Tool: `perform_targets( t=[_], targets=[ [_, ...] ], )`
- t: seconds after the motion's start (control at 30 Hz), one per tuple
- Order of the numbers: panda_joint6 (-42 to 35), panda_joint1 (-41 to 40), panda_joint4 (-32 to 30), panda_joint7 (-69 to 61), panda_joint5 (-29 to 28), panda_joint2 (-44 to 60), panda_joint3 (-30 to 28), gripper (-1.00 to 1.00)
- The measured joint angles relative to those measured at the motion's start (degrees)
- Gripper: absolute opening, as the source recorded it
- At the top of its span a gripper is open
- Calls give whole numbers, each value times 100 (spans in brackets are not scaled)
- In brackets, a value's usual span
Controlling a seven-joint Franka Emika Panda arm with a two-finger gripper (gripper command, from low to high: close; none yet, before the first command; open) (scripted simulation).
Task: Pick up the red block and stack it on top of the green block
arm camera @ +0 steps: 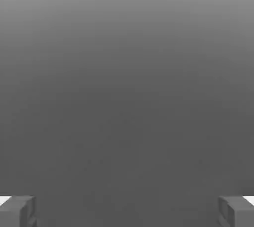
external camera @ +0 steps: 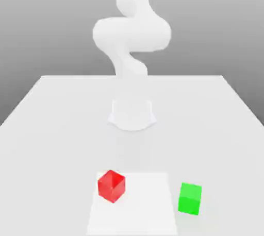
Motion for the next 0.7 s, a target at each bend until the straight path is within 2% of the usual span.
perform_targets(
  t=[0.37,0.6,0.7],
  targets=[
    [1426,-444,-1403,1189,205,2380,83,0],
    [2309,-683,-2271,2144,15,3831,52,0],
    [2770,-696,-2390,2362,-71,4451,17,0]
  ],
)
